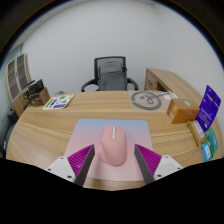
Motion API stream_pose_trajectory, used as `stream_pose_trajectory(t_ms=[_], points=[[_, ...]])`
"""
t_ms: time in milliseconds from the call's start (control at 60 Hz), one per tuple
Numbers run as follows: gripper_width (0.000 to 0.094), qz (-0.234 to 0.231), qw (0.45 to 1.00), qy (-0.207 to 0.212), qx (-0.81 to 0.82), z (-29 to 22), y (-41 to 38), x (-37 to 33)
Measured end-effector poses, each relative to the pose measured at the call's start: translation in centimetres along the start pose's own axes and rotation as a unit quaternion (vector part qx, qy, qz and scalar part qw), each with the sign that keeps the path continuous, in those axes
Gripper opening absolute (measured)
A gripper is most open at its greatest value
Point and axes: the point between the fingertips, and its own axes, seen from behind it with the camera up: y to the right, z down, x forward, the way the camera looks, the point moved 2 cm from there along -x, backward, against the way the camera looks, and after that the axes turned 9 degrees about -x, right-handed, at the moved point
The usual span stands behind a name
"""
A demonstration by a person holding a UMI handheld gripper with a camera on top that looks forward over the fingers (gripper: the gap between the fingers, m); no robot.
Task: Arrange mouse
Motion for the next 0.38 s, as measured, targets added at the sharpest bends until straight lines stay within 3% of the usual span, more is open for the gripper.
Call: stream_pose_trajectory(t_ms=[183, 383], points=[[0.0830, 0.021, 0.999, 0.027, -0.008, 3.2, -3.3, -10.6], [0.0840, 0.016, 0.999, 0.025, 0.012, 8.6, -7.3, -21.9]])
